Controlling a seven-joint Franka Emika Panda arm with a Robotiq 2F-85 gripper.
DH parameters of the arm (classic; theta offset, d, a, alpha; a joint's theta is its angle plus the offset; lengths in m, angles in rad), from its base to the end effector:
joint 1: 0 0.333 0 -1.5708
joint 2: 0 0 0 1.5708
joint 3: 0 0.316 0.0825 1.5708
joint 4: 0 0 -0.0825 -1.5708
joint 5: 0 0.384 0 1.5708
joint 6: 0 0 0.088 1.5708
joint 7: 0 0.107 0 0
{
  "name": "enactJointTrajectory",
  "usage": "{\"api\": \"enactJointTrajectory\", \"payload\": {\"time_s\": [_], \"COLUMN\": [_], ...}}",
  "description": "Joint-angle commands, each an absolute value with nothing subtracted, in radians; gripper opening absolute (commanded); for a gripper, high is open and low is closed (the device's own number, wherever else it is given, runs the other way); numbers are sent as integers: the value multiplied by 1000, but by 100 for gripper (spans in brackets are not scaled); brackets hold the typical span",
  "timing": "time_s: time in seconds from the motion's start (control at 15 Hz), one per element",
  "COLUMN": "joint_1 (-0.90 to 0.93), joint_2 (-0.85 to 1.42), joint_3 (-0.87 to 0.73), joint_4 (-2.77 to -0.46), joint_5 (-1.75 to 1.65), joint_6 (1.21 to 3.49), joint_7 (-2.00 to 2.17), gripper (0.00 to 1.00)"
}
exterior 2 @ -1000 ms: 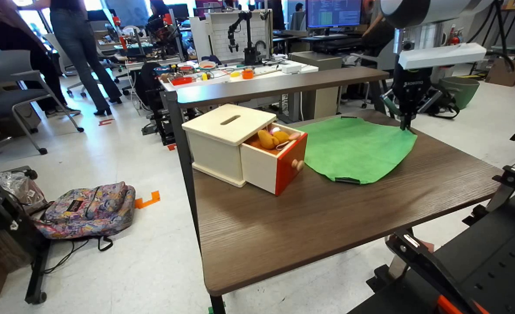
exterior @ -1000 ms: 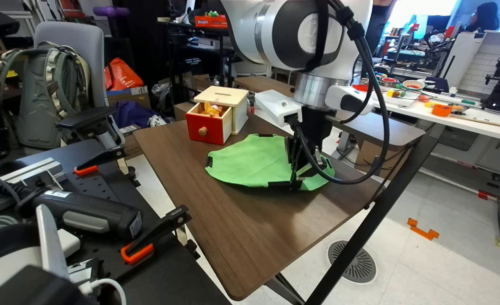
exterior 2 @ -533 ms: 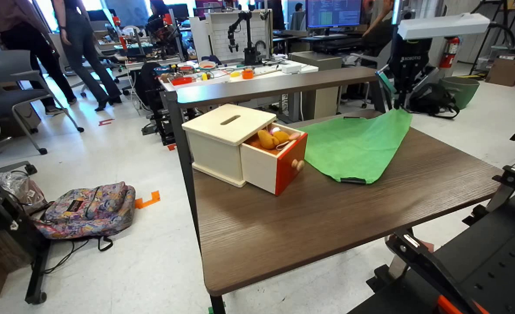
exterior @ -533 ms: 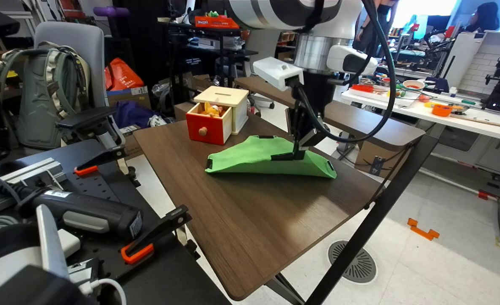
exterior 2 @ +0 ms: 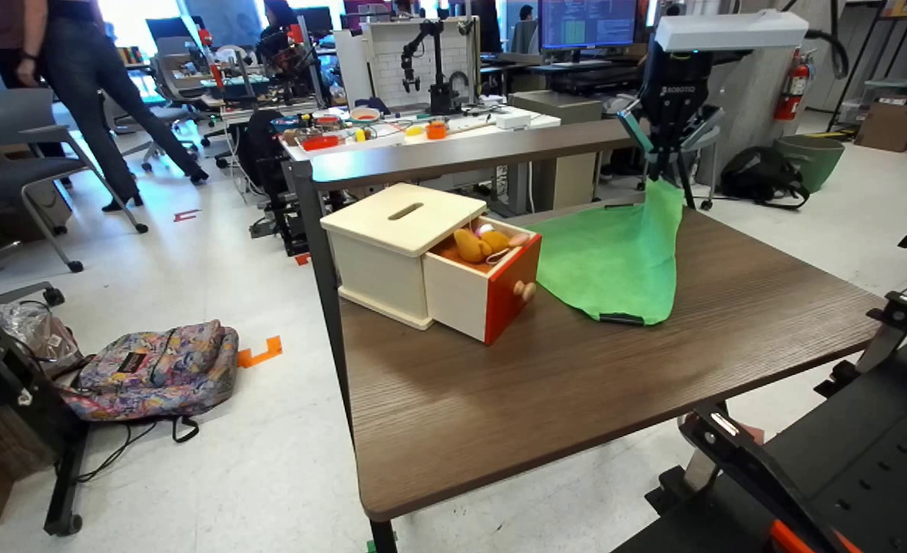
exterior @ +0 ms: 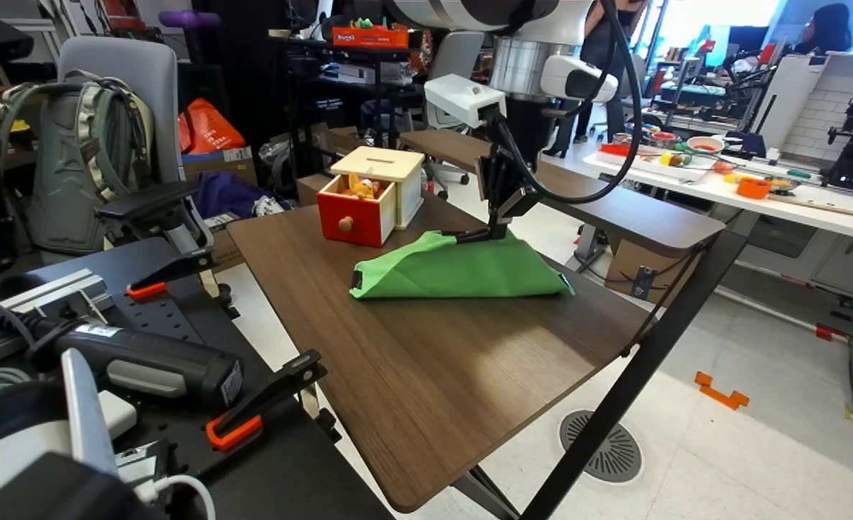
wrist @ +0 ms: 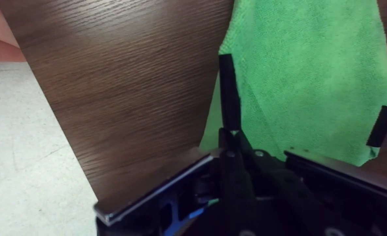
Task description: Fold the green cloth
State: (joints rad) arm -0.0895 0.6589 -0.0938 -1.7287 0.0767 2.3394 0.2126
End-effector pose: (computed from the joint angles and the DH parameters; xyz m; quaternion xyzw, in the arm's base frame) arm 0.6548 -0.1147 0.1994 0.9765 -0.2144 -0.0222 0.0023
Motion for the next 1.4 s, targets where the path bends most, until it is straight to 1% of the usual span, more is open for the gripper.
{"api": "enactJointTrajectory", "payload": {"time_s": [0.0, 0.47, 1.33], "joint_1": [-88, -87, -89], "joint_2": [698, 773, 943], "joint_3": [-68, -34, -43], "joint_4": [-1672, -1607, -1400], "joint_5": [106, 117, 137], "joint_6": [2319, 2326, 2301], "joint_7": [201, 190, 225], "gripper": [0, 0, 0]}}
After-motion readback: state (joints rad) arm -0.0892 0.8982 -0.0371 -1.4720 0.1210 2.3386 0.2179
